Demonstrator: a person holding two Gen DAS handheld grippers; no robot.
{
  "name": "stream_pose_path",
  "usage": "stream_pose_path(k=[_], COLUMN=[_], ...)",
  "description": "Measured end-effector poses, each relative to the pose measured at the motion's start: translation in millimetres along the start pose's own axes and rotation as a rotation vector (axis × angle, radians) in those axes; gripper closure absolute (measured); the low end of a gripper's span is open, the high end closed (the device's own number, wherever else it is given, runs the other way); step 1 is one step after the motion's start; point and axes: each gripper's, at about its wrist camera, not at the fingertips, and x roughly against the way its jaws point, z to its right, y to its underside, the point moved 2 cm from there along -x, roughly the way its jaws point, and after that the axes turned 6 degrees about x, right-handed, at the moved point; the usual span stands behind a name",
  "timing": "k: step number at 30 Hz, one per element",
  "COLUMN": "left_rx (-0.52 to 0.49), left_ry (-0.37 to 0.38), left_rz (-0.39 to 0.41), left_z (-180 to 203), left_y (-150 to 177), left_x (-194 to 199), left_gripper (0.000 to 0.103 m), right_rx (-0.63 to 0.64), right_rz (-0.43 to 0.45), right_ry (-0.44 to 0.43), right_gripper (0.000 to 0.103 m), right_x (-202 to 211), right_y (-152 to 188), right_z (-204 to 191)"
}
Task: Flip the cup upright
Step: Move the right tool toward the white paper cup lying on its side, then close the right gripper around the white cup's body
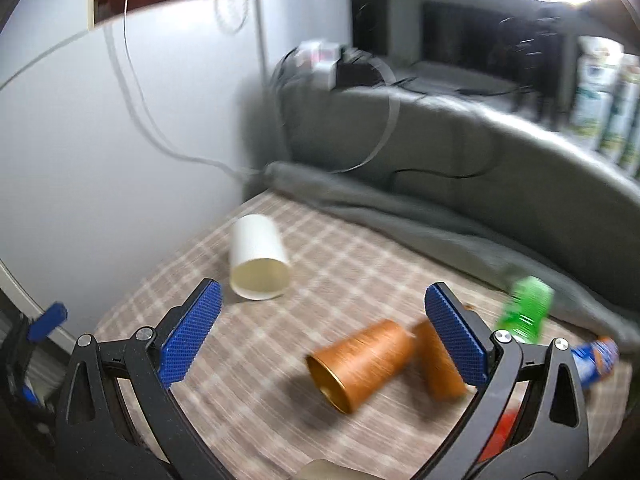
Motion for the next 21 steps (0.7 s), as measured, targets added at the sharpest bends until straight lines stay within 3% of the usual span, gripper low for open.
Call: stream_pose_path(k=[5,12,21], left_rx=[0.029,0.068,0.130], left_ry=[-0.018,-0.035,-0.073], left_rz=[-0.049,-0.095,-0.091], left_z=[-18,-39,-69], left_y=[11,22,20], left_x=[-7,-15,-20], left_gripper=[0.016,0.016,0.016], right_rx=[0.015,0.068,0.180], right_rz=[-0.126,-0.296,-0.457], right_ry=[-0.082,-0.121,-0.123], right_gripper=[0.000,0.000,0.000], right_x=[-63,-139,-187], right_y=[-24,-47,-56], right_z=[-18,-39,-60])
